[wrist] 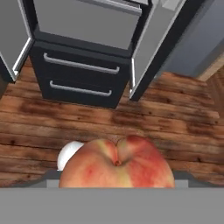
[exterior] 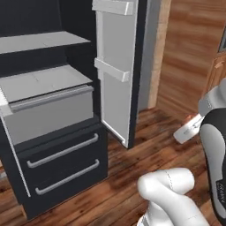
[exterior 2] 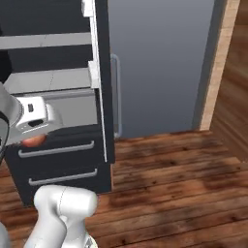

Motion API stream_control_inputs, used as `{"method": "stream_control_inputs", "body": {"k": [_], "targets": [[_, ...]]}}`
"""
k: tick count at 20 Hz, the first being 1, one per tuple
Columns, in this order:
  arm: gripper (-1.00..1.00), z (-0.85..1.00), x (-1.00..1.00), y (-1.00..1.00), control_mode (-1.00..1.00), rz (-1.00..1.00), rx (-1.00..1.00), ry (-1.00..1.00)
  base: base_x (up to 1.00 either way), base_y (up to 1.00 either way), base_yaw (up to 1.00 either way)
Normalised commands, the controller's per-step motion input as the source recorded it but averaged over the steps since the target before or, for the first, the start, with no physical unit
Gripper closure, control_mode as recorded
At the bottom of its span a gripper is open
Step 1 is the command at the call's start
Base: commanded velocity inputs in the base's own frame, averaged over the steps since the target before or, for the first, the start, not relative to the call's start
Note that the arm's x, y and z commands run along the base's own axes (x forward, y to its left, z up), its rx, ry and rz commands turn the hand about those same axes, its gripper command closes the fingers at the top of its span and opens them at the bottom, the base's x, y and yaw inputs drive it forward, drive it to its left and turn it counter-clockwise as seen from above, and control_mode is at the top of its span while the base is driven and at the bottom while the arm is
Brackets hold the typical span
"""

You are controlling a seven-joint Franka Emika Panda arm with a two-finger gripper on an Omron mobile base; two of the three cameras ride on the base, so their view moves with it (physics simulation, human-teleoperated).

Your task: Open the fridge, remove the peach, lime, and chicken drumstick, and place them on any counter.

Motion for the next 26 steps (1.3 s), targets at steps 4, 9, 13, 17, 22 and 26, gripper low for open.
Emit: {"method": "stream_control_inputs", "body": {"k": [4, 9, 13, 17, 22, 26], "targets": [[1.00, 0.00, 0.00, 0.00, 1.00, 0.00, 0.00, 0.00, -1.00, 0.16, -0.64], [1.00, 0.00, 0.00, 0.00, 1.00, 0.00, 0.00, 0.00, -0.98, 0.00, -0.69], [1.00, 0.00, 0.00, 0.00, 1.00, 0.00, 0.00, 0.00, -0.93, -0.01, -0.70], [1.00, 0.00, 0.00, 0.00, 1.00, 0.00, 0.00, 0.00, -0.90, -0.11, -0.68], [1.00, 0.00, 0.00, 0.00, 1.00, 0.00, 0.00, 0.00, -0.60, -0.36, -0.62], [1.00, 0.00, 0.00, 0.00, 1.00, 0.00, 0.00, 0.00, -0.01, -0.41, -0.31]]}}
